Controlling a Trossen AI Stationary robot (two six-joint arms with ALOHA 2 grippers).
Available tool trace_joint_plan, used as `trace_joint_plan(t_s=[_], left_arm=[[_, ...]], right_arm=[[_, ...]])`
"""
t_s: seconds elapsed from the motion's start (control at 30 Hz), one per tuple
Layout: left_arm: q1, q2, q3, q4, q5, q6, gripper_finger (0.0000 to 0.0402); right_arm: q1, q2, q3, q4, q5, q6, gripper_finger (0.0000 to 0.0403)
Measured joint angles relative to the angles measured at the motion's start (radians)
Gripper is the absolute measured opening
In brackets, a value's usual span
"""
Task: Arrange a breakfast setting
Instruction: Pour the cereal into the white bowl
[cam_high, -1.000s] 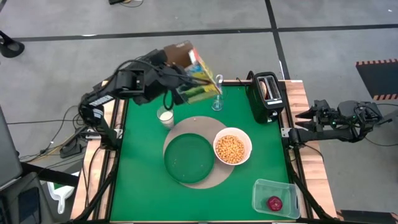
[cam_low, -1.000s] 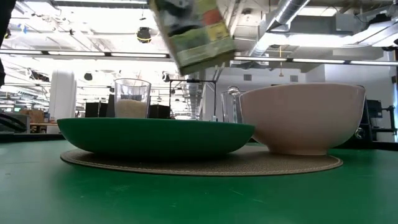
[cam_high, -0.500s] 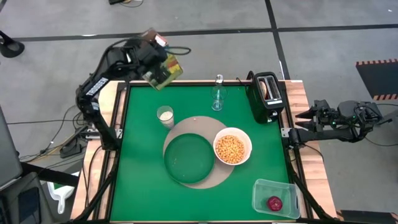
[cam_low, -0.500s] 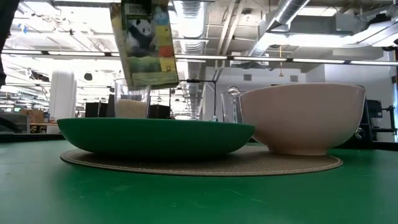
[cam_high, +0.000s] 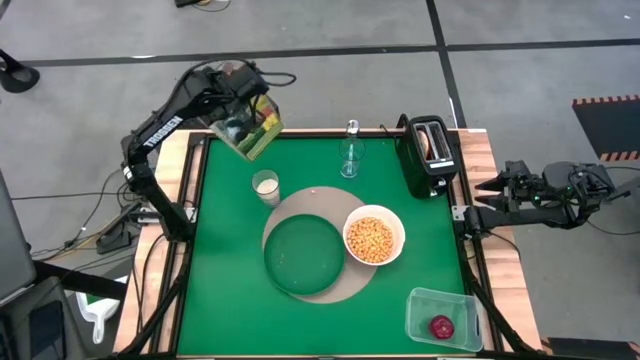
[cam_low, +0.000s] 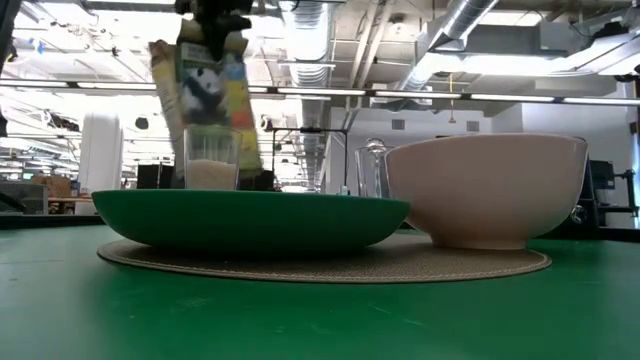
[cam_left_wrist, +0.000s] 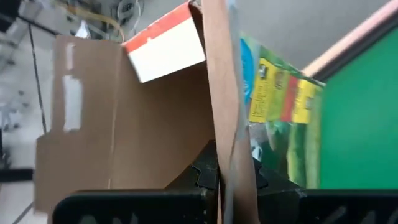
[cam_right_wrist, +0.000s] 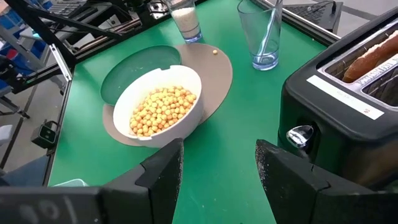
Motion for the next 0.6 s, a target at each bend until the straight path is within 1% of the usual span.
trace_joint_plan(t_s=[0.2, 0.3, 0.47, 0.6], left_arm=[[0.031, -0.080, -0.221, 0.002, -0.003, -0.083, 0.0000], [0.053, -0.109, -0.313, 0.000, -0.007, -0.129, 0.0000], [0.089, -0.129, -0.424, 0.001, -0.006, -0.190, 0.0000], [0.121, -0.121, -0.475, 0.002, -0.003, -0.211, 0.0000]], right_arm=[[0.000, 0.000, 0.000, 0.000, 0.002, 0.000, 0.0227], [0.000, 0.000, 0.000, 0.000, 0.004, 0.000, 0.0227], [0.000, 0.000, 0.000, 0.007, 0.005, 0.000, 0.0227], [0.000, 0.000, 0.000, 0.006, 0.027, -0.001, 0.0227]])
